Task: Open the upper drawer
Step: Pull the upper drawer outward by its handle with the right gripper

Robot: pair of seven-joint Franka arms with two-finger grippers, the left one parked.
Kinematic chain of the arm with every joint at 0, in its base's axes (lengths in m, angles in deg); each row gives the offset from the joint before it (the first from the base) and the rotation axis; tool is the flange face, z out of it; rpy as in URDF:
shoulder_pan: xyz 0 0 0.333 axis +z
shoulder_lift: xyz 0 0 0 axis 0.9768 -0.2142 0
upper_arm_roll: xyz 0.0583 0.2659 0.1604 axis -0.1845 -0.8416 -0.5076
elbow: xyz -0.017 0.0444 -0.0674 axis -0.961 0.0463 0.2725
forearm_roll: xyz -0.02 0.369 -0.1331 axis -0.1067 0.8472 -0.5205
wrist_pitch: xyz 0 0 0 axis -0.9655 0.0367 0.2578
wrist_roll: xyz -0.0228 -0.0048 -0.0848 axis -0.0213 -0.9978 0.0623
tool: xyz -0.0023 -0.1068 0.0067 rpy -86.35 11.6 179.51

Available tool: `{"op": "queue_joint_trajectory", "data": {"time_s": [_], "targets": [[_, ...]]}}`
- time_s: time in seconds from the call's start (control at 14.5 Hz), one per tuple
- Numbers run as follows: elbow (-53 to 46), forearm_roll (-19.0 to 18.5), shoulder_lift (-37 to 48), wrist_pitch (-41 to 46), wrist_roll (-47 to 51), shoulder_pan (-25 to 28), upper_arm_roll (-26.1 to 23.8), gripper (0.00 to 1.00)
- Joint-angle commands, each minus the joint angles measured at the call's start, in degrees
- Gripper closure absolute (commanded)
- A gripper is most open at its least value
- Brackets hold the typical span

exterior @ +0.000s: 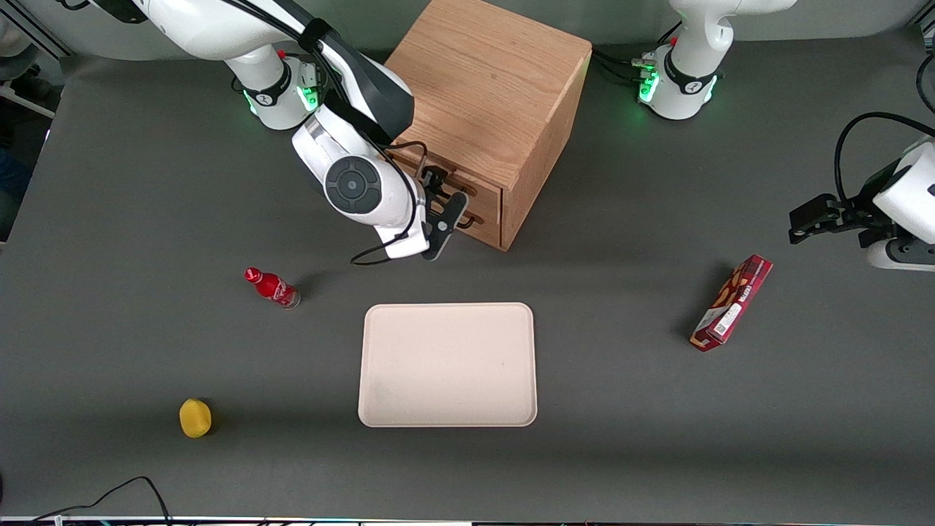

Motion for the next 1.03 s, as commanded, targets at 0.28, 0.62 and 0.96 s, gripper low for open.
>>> {"op": "queue_joint_trajectory", "data": {"time_s": [0.28,0.62,0.96], "targets": [[-0.90,-3.49,-0.67,-2.14,-0.23,-1.26,0.18,0.00],[-2.40,-4.89,-0.67,-2.14,-2.24,-1.78,1.50,0.00],[-4.33,-5.86,-0.93,-2.14,-5.07,-2.13,3.08,0.00]]}}
